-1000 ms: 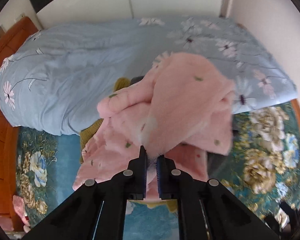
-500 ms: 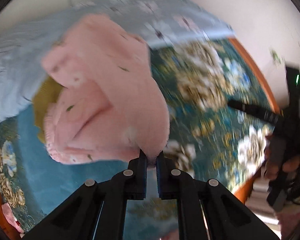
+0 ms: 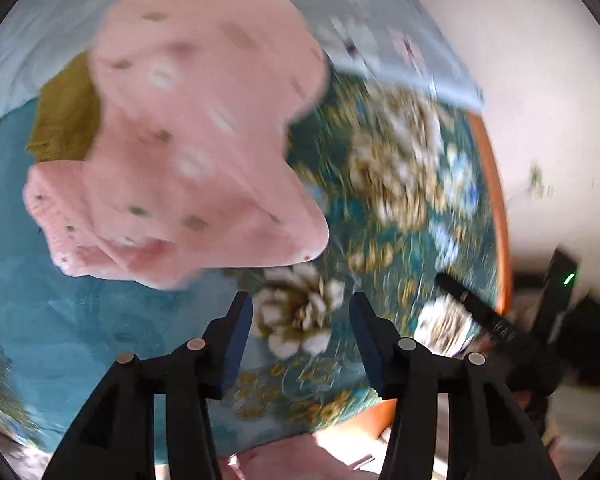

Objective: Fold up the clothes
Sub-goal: 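Grasp the pink pants waistband with the left gripper while the right gripper grasps a leg, then lift the pink pants off the pile with both grippers and lay them flat on the blanket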

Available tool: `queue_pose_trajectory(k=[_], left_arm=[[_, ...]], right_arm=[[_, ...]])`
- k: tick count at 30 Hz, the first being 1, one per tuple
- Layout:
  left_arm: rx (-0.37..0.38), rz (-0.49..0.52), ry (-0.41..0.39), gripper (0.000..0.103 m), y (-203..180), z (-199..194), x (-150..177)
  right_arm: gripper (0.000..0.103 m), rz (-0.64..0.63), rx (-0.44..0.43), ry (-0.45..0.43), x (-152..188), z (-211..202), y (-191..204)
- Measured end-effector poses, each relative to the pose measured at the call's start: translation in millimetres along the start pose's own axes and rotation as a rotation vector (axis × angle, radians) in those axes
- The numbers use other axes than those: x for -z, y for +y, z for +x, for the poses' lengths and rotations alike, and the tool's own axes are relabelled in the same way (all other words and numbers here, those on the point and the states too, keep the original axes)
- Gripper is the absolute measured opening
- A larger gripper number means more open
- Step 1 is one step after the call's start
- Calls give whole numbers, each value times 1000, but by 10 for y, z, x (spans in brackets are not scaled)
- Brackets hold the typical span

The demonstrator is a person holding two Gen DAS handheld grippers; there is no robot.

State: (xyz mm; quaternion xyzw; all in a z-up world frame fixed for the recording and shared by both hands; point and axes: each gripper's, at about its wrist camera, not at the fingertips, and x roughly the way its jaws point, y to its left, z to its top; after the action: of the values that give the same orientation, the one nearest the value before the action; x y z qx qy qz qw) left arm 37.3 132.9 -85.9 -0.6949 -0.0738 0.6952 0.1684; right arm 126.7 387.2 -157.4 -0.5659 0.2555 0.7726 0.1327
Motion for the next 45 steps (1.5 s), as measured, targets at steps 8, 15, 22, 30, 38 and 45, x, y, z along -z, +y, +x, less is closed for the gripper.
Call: queue_pose_trajectory(k=[8,15,22,30,38,45], left_arm=[[-96,-516,-115,51,1500,-413,33],[-155,-784,-78,51,2204,-401,527],[-159,-845,-34,51,2296,-305,609],[-103,-879,8,51,2345,-14,437],[-26,-970,-24,52,2523,164,46],[67,-1151,25,59,2670,480,-16]], right_arm=[[103,-209,-158,15,-262,325,1233],[99,-182,-263,-20,-779,641,2175],[31,-35,-186,108,-954,1078,1958],[15,203,-69,-10,-823,567,344],[14,722,126,7,-117,212,-1574],[14,784,183,100,282,422,-1742]])
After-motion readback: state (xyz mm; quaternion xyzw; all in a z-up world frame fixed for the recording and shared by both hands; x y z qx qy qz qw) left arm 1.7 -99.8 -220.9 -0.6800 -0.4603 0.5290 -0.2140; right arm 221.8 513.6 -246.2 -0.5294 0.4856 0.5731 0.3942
